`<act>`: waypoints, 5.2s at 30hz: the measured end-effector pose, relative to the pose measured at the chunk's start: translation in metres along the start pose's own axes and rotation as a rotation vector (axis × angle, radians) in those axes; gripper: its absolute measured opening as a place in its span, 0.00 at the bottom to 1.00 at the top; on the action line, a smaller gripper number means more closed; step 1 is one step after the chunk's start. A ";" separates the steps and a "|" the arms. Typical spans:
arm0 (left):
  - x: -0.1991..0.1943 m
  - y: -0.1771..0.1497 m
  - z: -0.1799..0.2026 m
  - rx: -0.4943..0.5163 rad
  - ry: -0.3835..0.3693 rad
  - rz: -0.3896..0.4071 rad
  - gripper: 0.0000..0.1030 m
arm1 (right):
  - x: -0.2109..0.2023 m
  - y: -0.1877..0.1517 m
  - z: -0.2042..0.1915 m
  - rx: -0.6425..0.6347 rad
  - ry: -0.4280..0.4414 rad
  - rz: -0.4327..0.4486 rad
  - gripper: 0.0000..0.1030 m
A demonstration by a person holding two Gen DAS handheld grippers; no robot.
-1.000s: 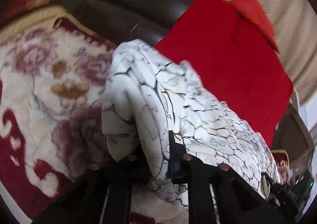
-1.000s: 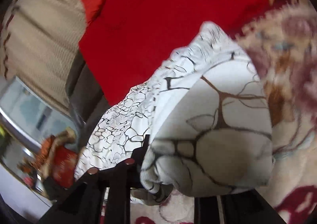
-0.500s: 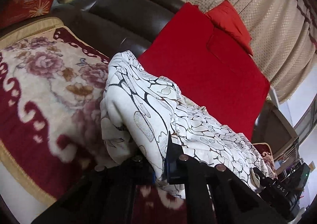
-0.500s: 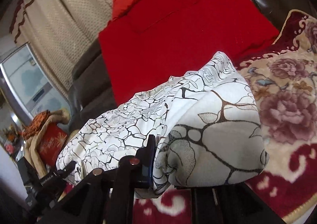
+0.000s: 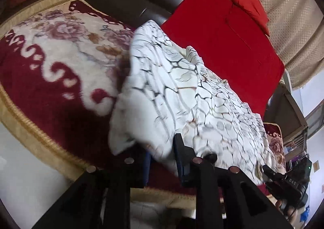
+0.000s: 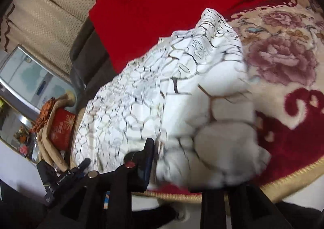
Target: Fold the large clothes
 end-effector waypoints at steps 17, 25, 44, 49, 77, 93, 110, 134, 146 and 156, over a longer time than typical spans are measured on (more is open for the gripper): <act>0.007 0.089 0.072 0.319 0.189 0.072 0.45 | -0.045 0.084 0.003 -0.151 -0.125 0.096 0.29; 0.106 0.112 0.053 0.353 0.414 -0.068 0.73 | 0.053 0.154 0.047 0.020 -0.309 0.006 0.29; 0.052 0.066 0.052 0.403 0.372 0.004 0.83 | -0.011 0.100 0.004 -0.137 -0.188 0.107 0.36; 0.068 0.048 0.037 0.415 0.418 -0.042 0.83 | 0.031 0.067 0.033 -0.101 -0.275 -0.016 0.37; -0.030 0.007 -0.003 0.074 0.226 -0.008 0.83 | 0.040 0.044 -0.118 -0.362 -0.138 0.045 0.44; 0.023 -0.001 -0.005 -0.264 -0.113 0.047 0.36 | 0.124 0.021 -0.100 -0.287 -0.202 -0.112 0.09; 0.032 0.023 0.039 -0.120 -0.102 0.108 0.12 | 0.134 0.026 -0.090 -0.232 -0.143 -0.192 0.02; 0.076 -0.129 0.330 1.103 0.005 -0.006 0.07 | -0.035 0.107 0.076 0.316 0.486 0.045 0.09; 0.095 -0.140 0.314 1.053 -0.019 -0.059 0.07 | -0.020 0.121 0.117 0.511 0.480 0.018 0.68; 0.098 -0.147 0.314 1.064 -0.042 -0.054 0.07 | -0.011 0.156 0.068 0.296 0.417 -0.036 0.76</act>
Point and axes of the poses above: each gripper's, at about its wrist camera, not at the fingertips, and x roughly the way its jaws point, z to its right, y to its top, the point moved 7 cm from there along x, roughly the way its jaws point, and after that the axes turned 4 degrees about -z, right-handed, at the moved point
